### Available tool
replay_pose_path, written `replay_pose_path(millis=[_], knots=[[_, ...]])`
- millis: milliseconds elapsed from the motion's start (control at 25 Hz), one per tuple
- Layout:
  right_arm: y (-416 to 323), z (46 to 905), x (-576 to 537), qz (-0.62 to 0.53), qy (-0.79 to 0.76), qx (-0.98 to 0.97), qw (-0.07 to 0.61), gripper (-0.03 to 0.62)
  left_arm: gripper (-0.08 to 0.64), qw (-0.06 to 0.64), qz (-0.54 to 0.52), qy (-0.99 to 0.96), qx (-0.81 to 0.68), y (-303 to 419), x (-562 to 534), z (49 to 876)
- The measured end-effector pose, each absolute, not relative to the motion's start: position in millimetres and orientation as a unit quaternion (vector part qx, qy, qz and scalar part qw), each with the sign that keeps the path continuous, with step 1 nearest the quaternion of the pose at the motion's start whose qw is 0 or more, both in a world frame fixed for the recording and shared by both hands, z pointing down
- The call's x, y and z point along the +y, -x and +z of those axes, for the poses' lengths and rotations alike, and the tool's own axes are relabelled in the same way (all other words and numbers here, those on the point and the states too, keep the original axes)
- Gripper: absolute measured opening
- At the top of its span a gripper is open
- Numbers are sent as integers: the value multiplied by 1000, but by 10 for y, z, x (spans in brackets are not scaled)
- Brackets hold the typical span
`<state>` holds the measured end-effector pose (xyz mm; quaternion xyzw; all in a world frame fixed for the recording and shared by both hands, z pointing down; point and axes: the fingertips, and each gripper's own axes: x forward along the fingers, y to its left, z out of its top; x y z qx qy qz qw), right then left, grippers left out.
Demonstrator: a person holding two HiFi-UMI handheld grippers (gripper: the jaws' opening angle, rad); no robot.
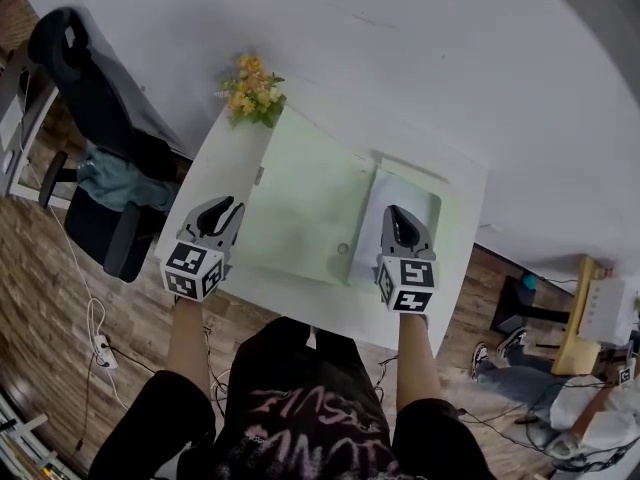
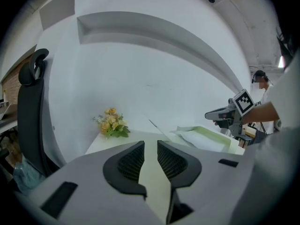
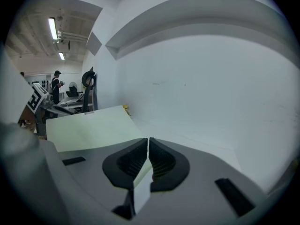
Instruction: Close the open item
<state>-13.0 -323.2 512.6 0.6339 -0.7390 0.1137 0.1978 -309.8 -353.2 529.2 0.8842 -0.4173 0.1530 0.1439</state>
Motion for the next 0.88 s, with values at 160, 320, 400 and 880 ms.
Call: replay_pose_path(millis=[160, 320, 400, 880], knots=[[81, 5135, -3211, 114, -638, -735, 199, 26, 98, 140, 138, -905, -378, 2895, -3503, 5226], [30, 5147, -3185, 116, -642, -732, 197, 26, 98, 118, 134, -923, -340, 2643, -3425, 5116], [9, 5153, -3165, 118, -644, -730, 196, 26, 98, 114, 131, -930, -323, 2531, -3391, 5070], [-422, 5203, -2988, 128, -665, -711, 191, 26, 78, 111, 107, -953, -262, 1903, -3319, 4901]])
